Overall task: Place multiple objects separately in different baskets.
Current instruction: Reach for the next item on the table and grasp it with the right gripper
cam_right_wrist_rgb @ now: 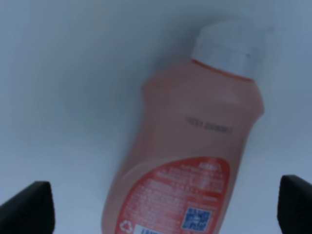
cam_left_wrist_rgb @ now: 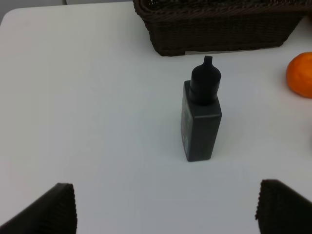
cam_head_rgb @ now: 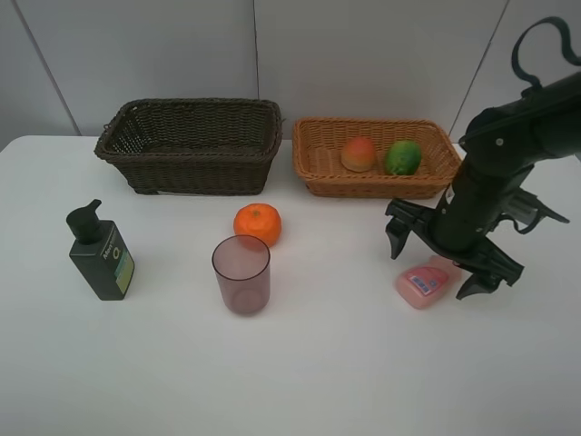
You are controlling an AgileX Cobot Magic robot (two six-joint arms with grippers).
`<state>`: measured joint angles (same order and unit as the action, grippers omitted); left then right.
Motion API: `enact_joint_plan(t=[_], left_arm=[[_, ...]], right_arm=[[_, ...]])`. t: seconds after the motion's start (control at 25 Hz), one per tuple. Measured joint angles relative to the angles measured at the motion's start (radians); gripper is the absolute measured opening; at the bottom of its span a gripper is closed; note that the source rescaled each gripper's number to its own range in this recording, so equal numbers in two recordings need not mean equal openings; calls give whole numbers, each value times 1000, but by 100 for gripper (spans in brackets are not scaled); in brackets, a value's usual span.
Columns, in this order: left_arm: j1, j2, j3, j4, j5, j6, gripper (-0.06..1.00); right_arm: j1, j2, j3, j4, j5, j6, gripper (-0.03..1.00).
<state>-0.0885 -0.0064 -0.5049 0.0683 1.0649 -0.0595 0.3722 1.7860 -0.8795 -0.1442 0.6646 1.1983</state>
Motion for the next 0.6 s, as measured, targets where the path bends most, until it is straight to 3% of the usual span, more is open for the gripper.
enact_joint_plan(t=[0.6], left_arm=[[0, 0, 0, 0, 0, 0, 96]], right_arm=[[0, 102, -2, 40, -50, 7, 96]])
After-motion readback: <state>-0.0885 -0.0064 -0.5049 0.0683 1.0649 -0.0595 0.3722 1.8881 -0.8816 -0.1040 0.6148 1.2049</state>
